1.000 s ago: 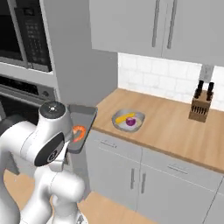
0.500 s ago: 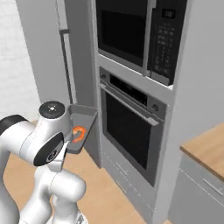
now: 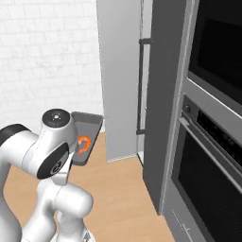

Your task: Take the meat container that has the shrimp and place it on the second highest rack of the freezer. Then take the vegetable container that has the corn and onion and place it on the highest rack of the freezer.

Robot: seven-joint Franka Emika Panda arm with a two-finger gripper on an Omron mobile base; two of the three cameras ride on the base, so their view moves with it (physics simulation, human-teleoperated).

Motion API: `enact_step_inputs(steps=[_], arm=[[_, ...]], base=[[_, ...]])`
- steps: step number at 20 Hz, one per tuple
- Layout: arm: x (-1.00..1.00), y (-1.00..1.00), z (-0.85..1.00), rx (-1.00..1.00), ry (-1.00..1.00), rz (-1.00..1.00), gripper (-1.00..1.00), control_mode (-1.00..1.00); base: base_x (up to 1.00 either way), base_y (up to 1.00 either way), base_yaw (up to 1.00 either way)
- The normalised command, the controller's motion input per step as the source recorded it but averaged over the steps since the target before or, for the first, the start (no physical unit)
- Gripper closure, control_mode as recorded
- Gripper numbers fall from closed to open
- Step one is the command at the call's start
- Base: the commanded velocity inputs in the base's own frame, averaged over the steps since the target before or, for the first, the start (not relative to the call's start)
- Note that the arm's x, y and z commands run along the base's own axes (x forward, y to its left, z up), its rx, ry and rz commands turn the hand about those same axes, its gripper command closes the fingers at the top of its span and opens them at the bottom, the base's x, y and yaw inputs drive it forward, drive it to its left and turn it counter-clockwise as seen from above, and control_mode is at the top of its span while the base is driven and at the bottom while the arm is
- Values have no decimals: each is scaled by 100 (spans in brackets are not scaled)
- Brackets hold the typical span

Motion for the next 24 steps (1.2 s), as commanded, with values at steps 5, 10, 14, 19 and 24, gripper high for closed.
enact_step_inputs(steps=[5,10,14,19,24], arm=[[0,0,0,0,0,0,100,100],[0,0,0,0,0,0,100,100],[0,0,0,0,0,0,100,100],[0,0,0,0,0,0,100,100],[0,0,0,0,0,0,100,100]], base=[[100,8,6],[100,45,-7],[94,53,-50],[68,59,-73],[64,84,-58]])
